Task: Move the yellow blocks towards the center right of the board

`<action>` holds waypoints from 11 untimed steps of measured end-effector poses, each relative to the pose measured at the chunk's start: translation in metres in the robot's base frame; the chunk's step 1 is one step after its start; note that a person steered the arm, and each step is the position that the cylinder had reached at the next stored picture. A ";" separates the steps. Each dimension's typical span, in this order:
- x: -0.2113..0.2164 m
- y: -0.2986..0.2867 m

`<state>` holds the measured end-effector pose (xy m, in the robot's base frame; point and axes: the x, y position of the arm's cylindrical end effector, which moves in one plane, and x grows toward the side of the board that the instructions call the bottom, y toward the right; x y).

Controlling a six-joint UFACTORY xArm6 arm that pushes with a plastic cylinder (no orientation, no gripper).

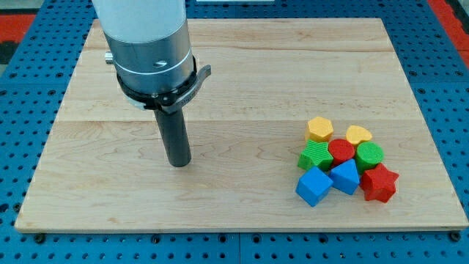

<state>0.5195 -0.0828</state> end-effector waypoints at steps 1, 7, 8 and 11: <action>0.000 0.000; 0.098 0.223; 0.097 0.336; -0.007 0.357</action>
<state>0.5128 0.2738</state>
